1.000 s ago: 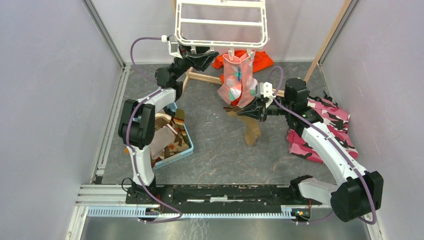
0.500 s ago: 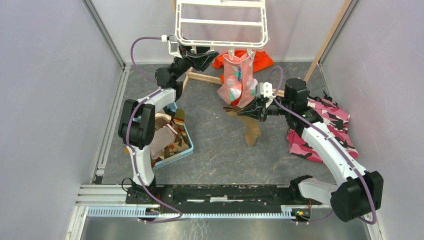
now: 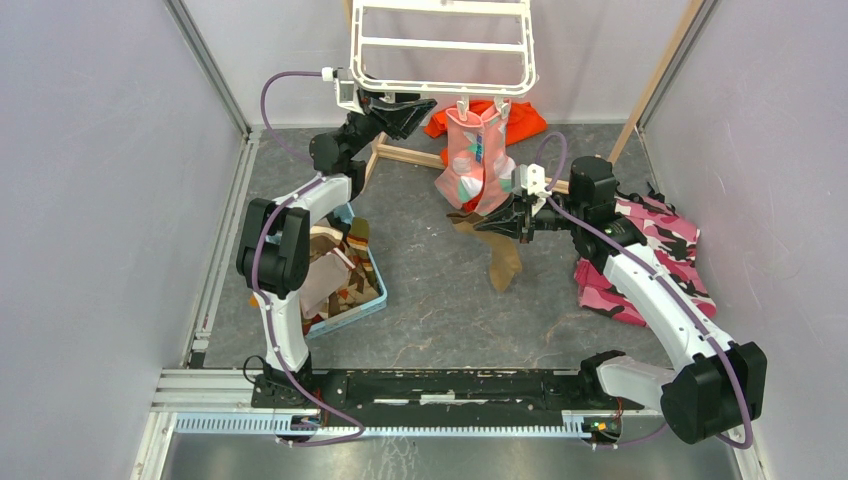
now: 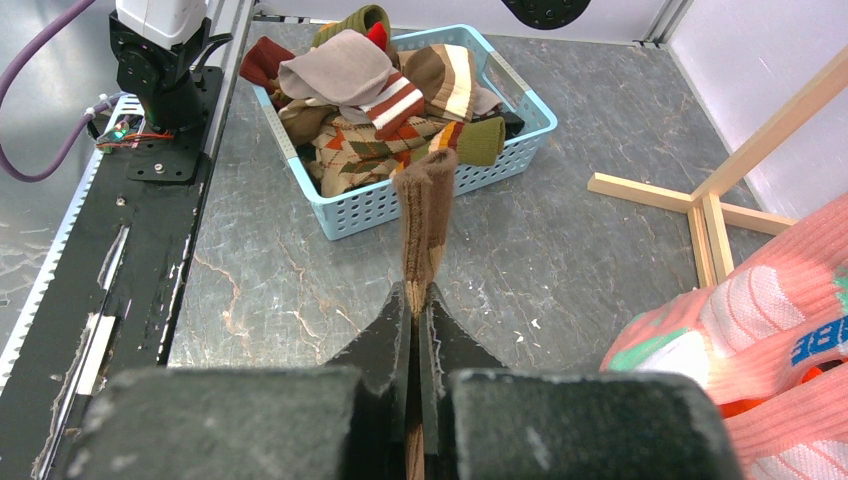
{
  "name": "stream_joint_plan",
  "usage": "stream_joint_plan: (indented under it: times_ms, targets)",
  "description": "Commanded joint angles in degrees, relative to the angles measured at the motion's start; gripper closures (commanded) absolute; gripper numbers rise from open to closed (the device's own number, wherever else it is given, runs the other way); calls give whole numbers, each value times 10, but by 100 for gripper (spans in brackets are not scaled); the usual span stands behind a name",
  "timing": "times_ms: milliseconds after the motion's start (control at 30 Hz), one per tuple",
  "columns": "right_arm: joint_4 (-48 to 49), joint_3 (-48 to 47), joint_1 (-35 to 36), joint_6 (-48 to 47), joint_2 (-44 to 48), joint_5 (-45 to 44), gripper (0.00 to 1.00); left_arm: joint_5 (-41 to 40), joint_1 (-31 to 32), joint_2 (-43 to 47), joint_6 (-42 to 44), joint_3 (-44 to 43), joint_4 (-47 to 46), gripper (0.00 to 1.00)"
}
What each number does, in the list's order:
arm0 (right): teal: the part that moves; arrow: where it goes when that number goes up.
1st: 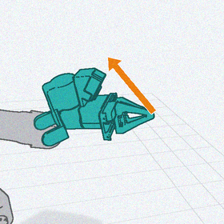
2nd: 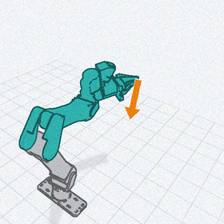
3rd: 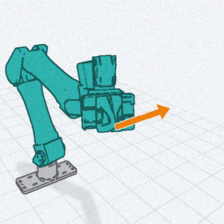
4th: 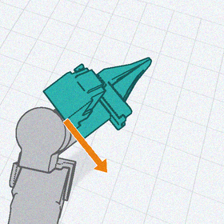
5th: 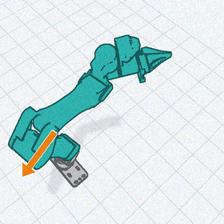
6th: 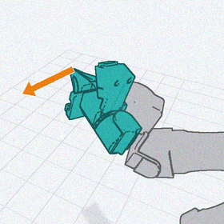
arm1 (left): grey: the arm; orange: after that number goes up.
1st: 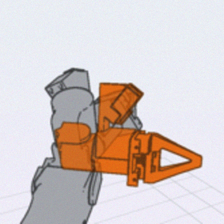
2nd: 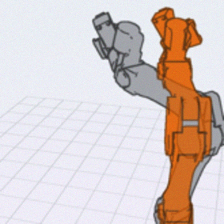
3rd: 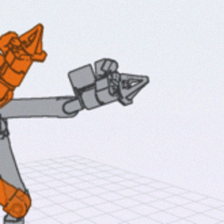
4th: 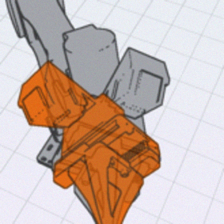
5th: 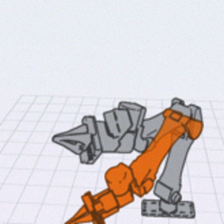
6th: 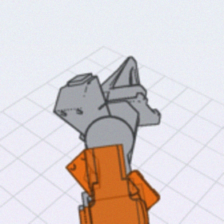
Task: Clip the socks to the hanger
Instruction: Open the clamp at the hanger.
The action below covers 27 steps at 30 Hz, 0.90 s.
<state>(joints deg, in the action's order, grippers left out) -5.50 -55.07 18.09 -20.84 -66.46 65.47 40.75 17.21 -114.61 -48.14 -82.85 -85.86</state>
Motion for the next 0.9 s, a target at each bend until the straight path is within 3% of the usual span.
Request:
stream_joint_plan:
  times_ms: [0,267,467,733,867]
  targets:
    - [13,-16,-2,1,2,5,100,11,3,1,-26,-26,-137,64]
    - [33,-10,-2,24,1,-11,100,8,3,3,-45,-25,-136,97]
    - [51,-13,-2,56,-8,-33,100,-13,3,11,-63,-9,-136,98]
    - [51,-19,-1,64,-15,-40,100,-13,2,15,-61,6,-137,59]
    - [51,-20,-1,63,-14,-41,100,-9,3,10,-60,6,-136,52]
